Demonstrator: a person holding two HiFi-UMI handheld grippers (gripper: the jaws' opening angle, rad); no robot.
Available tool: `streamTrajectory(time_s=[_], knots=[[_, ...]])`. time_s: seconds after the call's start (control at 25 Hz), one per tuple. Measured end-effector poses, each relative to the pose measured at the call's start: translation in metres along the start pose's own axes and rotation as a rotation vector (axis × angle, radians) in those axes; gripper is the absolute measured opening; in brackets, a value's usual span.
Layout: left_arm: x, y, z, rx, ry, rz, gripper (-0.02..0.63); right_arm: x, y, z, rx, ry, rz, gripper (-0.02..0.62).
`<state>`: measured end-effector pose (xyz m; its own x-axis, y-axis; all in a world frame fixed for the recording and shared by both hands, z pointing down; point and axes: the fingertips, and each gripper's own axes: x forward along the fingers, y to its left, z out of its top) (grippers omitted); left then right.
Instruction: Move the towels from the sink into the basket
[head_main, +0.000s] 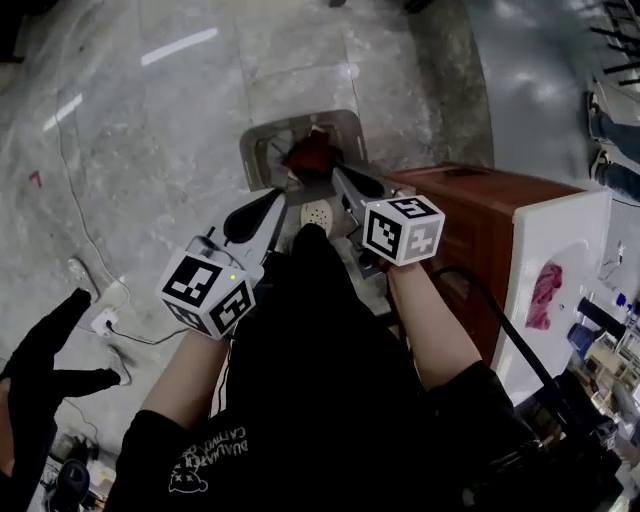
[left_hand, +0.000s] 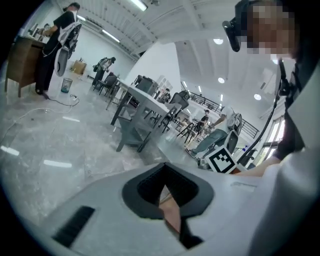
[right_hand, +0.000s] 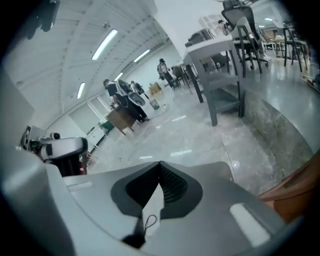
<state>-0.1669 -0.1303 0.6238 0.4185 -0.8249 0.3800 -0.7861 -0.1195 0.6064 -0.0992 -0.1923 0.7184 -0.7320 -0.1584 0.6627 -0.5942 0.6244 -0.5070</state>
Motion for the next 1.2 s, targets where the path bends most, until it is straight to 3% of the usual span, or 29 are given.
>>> streamTrajectory(time_s=[0.16,0.36,0.52,0.6,0.76,0.92,1.04,1.2], knots=[[-0.051,-0.043,0.080,0.072,-0.116,-0.047,0.005,-0.064,0.082,0.078,-0.088,-0.166,0.061,0.006],[-0.115,-0.097,0.180,0.138,-0.289,-0.107,0.006,-0.154,0.171,0.181,-0.079,-0.464,0.128,0.000],[-0.162,-0.132,0.226,0.210,-0.337,-0.099,0.005,-0.221,0.248,0.217,-0.106,-0.592,0.294,0.003],[-0.183,-0.146,0.246,0.237,-0.356,-0.094,0.005,-0.249,0.278,0.230,-0.157,-0.645,0.331,0.003],[-0.209,-0.177,0.278,0.271,-0.442,-0.145,0.005,-0.295,0.311,0.246,-0.281,-0.680,0.305,0.005],[-0.233,-0.210,0.297,0.323,-0.524,-0.218,0.005,-0.322,0.337,0.243,-0.287,-0.663,0.360,0.003],[-0.247,-0.230,0.306,0.362,-0.574,-0.256,0.005,-0.333,0.343,0.239,-0.379,-0.640,0.250,0.003],[-0.244,-0.256,0.303,0.424,-0.560,-0.281,0.005,-0.354,0.340,0.234,-0.455,-0.663,0.147,0.003]])
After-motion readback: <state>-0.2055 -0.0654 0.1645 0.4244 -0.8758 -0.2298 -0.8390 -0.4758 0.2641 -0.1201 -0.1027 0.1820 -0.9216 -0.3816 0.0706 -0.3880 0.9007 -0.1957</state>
